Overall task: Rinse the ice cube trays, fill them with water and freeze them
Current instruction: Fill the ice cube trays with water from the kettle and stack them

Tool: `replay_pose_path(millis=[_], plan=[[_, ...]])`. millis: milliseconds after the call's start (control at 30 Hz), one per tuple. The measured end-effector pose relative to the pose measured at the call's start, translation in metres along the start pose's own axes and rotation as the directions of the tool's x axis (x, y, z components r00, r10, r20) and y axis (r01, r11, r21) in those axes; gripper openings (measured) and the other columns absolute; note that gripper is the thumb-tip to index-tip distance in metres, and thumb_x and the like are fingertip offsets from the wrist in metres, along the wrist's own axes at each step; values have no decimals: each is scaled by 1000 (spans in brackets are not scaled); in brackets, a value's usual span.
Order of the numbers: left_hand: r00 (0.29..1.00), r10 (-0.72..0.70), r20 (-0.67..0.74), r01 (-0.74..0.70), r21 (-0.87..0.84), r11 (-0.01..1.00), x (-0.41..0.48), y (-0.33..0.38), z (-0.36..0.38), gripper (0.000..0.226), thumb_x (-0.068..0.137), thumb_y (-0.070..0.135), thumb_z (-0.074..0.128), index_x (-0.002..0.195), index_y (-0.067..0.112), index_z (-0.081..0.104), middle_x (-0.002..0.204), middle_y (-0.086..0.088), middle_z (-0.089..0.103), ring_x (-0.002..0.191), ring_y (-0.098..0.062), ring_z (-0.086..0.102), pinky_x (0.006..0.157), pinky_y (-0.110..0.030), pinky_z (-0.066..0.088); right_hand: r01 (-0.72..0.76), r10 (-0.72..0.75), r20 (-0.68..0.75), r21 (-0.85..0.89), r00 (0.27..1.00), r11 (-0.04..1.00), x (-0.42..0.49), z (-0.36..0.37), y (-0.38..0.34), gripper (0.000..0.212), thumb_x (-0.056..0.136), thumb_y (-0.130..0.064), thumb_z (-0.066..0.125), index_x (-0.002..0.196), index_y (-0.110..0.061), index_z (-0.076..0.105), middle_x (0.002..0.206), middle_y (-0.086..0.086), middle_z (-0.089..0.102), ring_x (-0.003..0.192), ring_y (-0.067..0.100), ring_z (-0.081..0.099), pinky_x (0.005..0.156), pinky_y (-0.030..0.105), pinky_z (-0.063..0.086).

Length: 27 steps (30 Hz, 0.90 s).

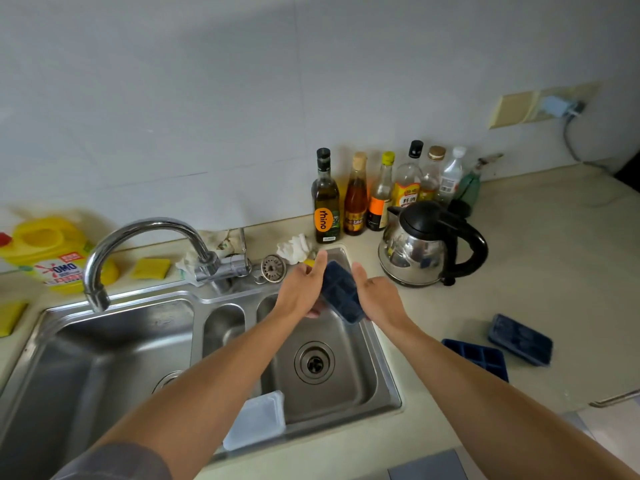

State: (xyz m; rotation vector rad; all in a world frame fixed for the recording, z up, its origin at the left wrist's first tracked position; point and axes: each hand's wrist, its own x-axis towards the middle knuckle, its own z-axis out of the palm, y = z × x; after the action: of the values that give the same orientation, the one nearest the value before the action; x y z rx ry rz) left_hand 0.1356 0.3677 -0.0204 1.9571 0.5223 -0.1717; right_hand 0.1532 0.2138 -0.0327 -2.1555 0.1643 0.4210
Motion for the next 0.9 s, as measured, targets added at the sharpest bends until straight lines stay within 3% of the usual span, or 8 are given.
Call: replay_pose_path(millis=[100,167,233,333,433,500,667,900], plan=[[993,-116,23,118,-130,984,-3,-11,12,67,95,73,34,113,14,58,93,-10,76,74,-24,77,59,-37,63,-39,37,23,87,999,995,0,4,-3,79,100,-66,34,106,5,66,85,19,61,76,30,57,79,47,54],[987,-160,-23,152,-211,966,-1,-17,24,65,100,66,34,118,9,60,110,-14,72,92,-28,73,75,-40,62,-22,18,56,64,998,998,-5,14,-9,69,101,-65,34,91,-5,65,79,12,62,64,25,57,65,37,52],[977,-173,-124,137,-252,958,3,-20,28,60,104,58,34,115,6,63,110,-16,70,95,-28,68,76,-37,57,28,-27,56,-14,998,1000,-7,25,-11,61,102,-62,31,75,-17,60,75,8,63,61,22,58,66,38,55],[975,-73,-210,60,-67,996,6,-26,20,60,105,55,33,108,4,64,104,-15,70,86,-24,63,70,-33,44,35,-35,32,-16,999,999,-6,29,-16,53,102,-62,27,72,-26,53,76,3,60,75,25,65,74,43,59],[986,72,-151,-60,87,994,3,-31,20,58,104,55,35,99,4,62,99,-16,70,86,-27,64,67,-34,42,14,-14,-1,-18,1000,1000,1,28,-20,60,102,-63,26,93,-16,63,103,14,68,90,27,63,76,34,47],[987,118,-113,-106,104,989,2,-31,23,60,104,55,37,99,1,62,98,-18,70,89,-31,66,69,-36,44,43,-43,-58,5,997,999,2,32,-19,62,103,-62,29,98,-15,68,108,16,69,97,31,63,81,35,42],[985,142,-96,-136,73,988,5,-31,22,59,104,52,40,97,-2,62,93,-20,70,86,-35,67,67,-36,45,125,-122,-123,18,985,992,-1,37,-16,59,105,-58,31,75,-18,63,85,10,67,84,28,64,75,35,43],[976,214,-46,-196,244,950,17,-31,8,58,103,58,35,99,7,62,96,-14,71,86,-28,67,76,-40,51,77,-77,-1,114,997,991,6,33,-24,50,103,-59,37,91,-19,66,100,9,71,92,24,66,81,39,54]])
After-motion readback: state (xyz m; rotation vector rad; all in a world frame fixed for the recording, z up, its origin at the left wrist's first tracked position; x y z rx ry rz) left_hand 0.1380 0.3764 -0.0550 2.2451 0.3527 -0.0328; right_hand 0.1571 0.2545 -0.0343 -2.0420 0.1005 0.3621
